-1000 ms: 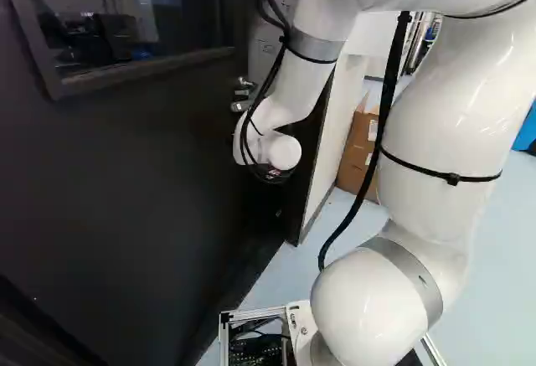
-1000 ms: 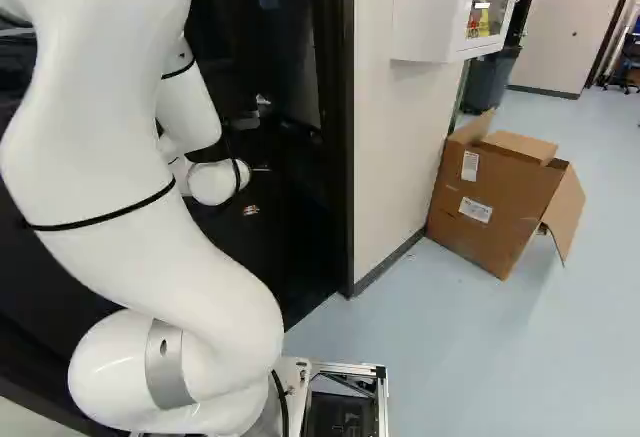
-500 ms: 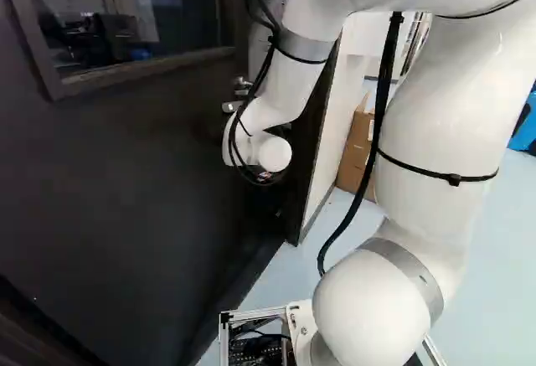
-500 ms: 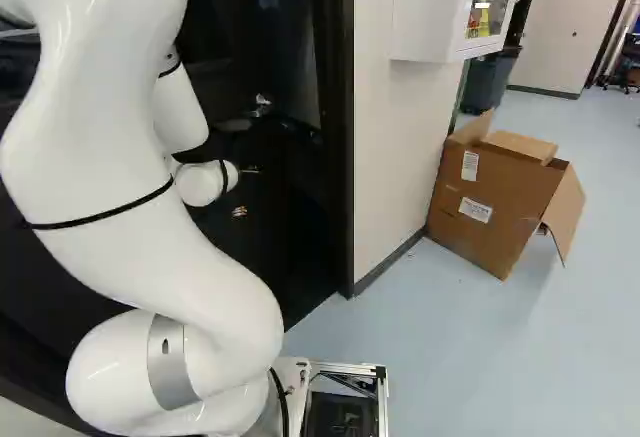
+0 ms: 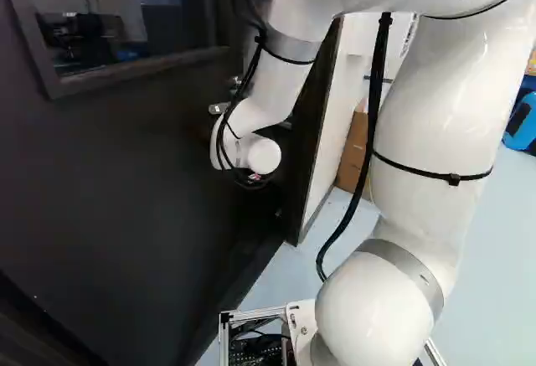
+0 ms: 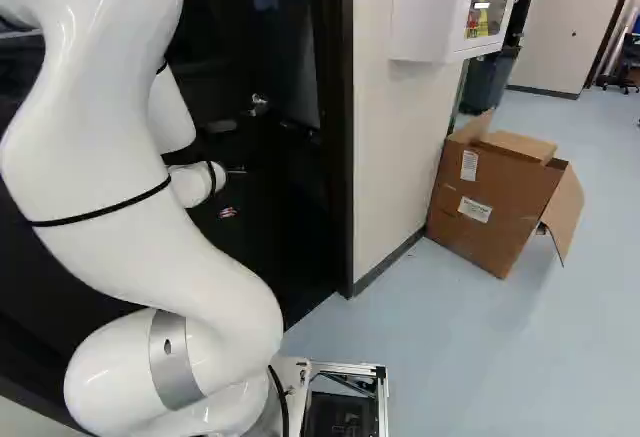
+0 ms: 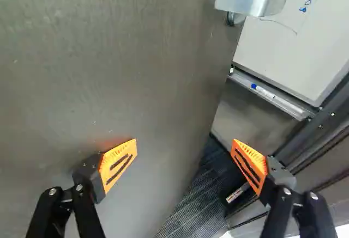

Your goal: Open the door and move inside

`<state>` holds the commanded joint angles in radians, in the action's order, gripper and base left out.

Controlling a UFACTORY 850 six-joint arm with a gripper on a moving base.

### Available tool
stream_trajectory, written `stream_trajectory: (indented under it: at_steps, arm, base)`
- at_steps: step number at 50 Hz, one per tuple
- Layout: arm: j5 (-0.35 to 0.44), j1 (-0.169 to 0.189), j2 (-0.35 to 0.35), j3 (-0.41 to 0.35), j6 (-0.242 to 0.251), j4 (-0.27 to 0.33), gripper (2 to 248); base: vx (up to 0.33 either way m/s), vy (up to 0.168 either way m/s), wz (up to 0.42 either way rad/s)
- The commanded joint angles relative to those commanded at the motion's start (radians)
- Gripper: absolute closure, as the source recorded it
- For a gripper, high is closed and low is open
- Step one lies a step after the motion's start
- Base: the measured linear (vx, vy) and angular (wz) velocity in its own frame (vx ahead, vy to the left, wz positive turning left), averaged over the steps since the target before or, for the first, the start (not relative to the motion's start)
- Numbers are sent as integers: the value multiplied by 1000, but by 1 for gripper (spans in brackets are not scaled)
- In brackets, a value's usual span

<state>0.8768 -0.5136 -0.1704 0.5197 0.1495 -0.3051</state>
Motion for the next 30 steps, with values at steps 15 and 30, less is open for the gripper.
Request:
stream_trajectory:
  at_steps: [15,30]
  arm:
    - [0,-48,-17,19,0,0,3]
    - [0,-93,-40,46,0,0,3]
  base:
    - [0,0,0]
    - [0,0,0]
